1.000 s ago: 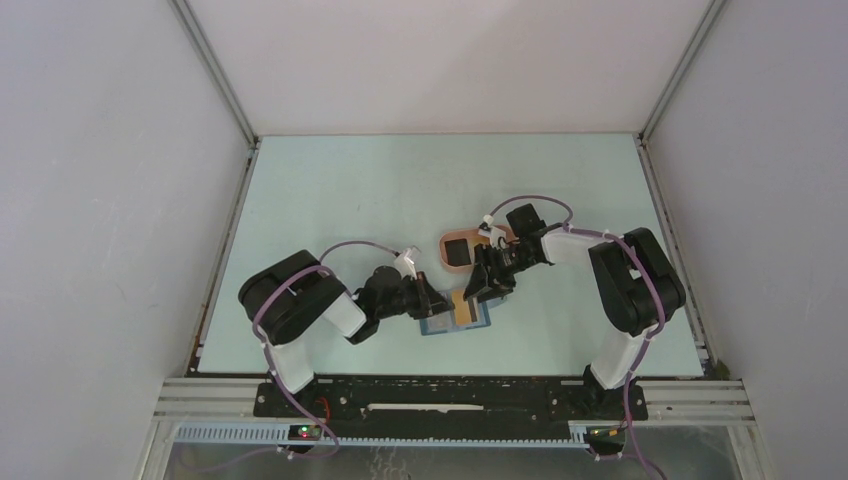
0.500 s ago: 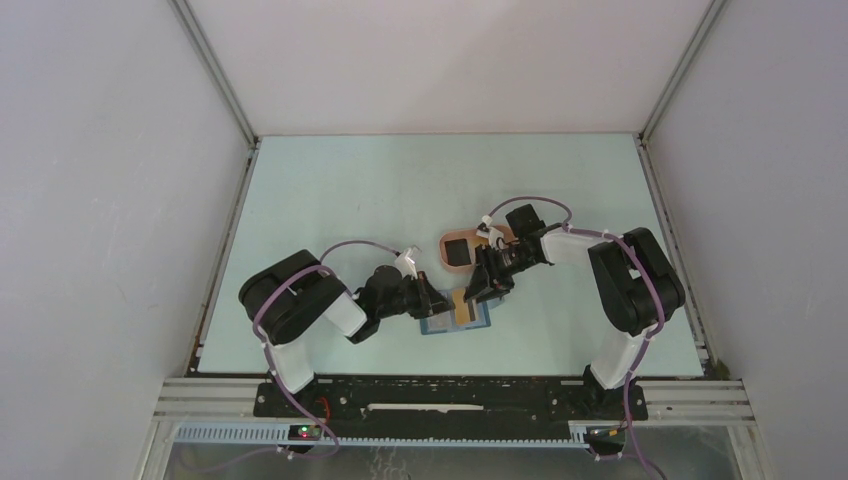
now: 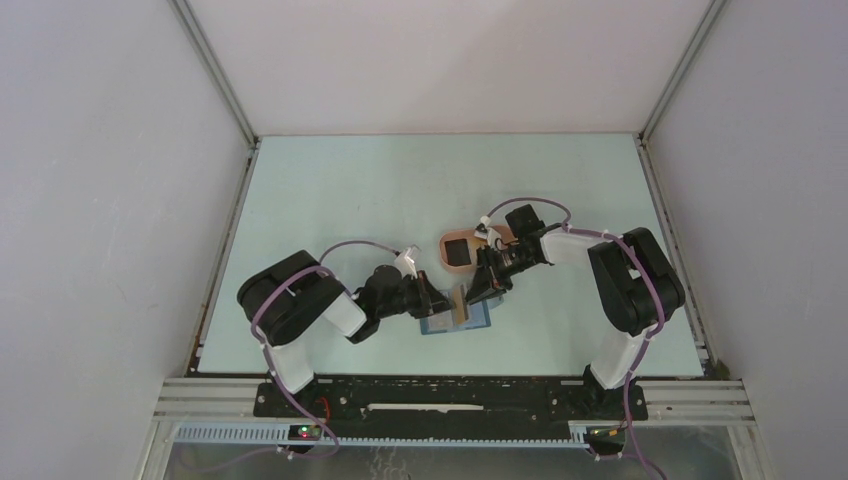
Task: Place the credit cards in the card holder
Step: Insert the credit card into the card holder.
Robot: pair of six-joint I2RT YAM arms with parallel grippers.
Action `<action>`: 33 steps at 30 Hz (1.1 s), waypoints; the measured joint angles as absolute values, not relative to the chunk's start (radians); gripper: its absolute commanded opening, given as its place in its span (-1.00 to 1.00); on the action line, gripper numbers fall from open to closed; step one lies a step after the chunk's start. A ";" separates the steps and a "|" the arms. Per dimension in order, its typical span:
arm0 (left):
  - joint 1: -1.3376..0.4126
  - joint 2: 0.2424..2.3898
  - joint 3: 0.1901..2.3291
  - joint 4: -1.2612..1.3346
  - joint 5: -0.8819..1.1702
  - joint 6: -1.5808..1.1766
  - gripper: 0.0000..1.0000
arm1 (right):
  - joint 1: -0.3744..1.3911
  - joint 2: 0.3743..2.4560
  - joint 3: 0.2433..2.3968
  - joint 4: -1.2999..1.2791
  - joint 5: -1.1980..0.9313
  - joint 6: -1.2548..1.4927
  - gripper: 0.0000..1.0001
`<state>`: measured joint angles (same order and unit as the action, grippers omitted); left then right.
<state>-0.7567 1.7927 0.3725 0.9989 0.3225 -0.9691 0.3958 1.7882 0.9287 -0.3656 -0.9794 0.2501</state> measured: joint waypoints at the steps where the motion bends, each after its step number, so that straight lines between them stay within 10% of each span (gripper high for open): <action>1: -0.757 1.791 0.373 0.999 0.323 -0.970 -0.85 | 0.397 1.788 0.929 -0.365 -0.988 0.250 -0.42; 12: -0.756 1.755 0.367 0.996 0.322 -0.977 -0.68 | 0.425 1.789 0.931 -0.362 -1.069 0.257 -0.03; 33: -0.717 1.658 0.255 0.992 0.292 -1.023 -0.38 | 0.520 1.837 1.007 -0.403 -1.093 0.228 0.01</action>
